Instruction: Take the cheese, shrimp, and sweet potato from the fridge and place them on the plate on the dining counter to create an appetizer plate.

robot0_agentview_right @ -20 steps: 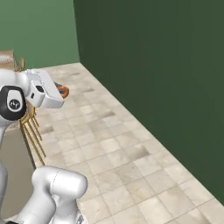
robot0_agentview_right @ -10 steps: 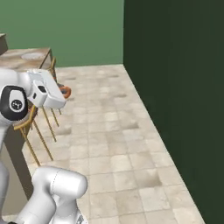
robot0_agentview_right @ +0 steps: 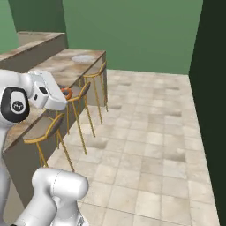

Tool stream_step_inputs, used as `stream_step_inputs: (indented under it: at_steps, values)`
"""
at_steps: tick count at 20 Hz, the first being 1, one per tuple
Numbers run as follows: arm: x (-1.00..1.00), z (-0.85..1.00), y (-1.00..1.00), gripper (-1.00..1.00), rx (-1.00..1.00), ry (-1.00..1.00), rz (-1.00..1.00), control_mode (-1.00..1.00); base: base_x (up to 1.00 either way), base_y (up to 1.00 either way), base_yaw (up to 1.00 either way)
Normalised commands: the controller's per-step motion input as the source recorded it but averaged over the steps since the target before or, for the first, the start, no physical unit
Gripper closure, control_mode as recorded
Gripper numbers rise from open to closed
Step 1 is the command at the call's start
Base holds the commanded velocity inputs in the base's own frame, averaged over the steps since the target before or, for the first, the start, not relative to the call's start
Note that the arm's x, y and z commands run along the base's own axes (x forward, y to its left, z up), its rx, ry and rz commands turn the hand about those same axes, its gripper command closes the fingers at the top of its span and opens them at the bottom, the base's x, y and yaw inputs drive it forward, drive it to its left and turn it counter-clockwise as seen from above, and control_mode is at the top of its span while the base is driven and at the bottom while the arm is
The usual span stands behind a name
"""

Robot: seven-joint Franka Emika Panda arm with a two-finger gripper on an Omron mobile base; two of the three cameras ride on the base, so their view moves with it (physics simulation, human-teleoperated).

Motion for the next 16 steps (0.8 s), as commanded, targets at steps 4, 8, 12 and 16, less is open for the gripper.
stream_step_inputs:
  at_steps: [4,8,12,16]
  values:
    - [0.00,0.00,0.00,1.00,0.00,0.00,0.00,1.00,1.00,-0.38,0.61]
    - [0.00,0.00,0.00,1.00,0.00,0.00,0.00,1.00,1.00,-0.58,0.63]
    - [0.00,0.00,0.00,1.00,0.00,0.00,0.00,1.00,1.00,-0.68,0.61]
    - [0.00,0.00,0.00,1.00,0.00,0.00,0.00,1.00,0.89,-0.91,0.54]
